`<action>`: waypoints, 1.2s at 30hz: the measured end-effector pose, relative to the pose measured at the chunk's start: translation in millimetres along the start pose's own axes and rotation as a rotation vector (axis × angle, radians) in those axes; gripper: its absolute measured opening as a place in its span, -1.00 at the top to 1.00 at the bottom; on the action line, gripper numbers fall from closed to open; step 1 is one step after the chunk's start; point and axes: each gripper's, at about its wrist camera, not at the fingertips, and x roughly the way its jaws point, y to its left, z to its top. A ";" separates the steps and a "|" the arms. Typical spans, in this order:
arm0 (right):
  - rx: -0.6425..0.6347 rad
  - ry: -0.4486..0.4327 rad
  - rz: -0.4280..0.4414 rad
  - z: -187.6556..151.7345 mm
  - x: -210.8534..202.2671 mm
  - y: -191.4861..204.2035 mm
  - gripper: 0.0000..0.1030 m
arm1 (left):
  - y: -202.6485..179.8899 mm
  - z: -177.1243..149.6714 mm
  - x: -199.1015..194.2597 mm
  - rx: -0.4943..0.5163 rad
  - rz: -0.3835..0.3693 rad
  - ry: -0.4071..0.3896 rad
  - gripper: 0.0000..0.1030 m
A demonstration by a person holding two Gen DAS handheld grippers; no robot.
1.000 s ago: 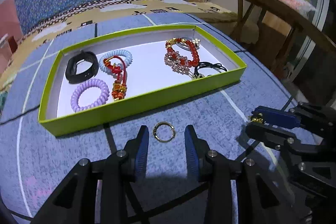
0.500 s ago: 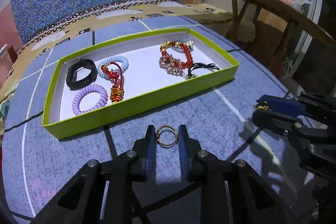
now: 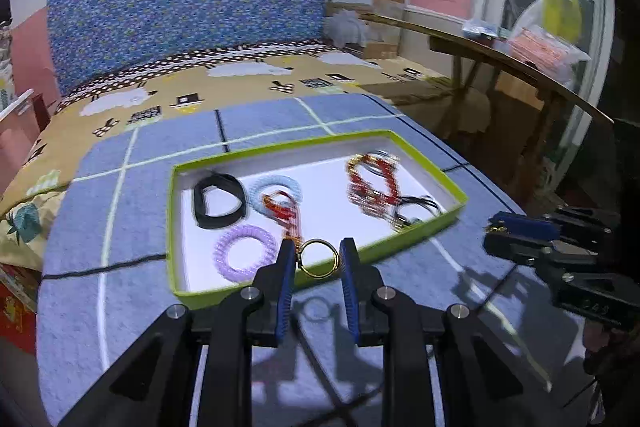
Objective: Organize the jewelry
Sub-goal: 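Carry the gold ring with the left tool while the right carries the gold charm into the box, then open the left tool in the box while the right releases the gold charm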
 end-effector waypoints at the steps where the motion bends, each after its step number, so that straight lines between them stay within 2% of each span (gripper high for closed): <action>1: -0.002 -0.001 0.004 3.8 2.5 -0.1 0.51 | 5.1 2.0 2.0 -0.005 0.007 0.001 0.55; 8: -0.027 0.002 0.019 29.4 27.2 1.0 0.51 | 34.5 12.5 22.6 -0.016 0.062 0.016 0.55; 18: -0.059 0.056 0.023 59.9 84.1 -3.0 0.51 | 48.8 15.0 46.2 -0.011 0.075 0.055 0.55; 26: -0.085 0.123 0.011 67.3 128.6 -5.6 0.51 | 54.8 12.1 63.0 -0.022 0.105 0.102 0.55; 36: -0.126 0.172 0.007 65.2 148.6 0.2 0.50 | 57.2 11.3 69.7 -0.030 0.104 0.121 0.54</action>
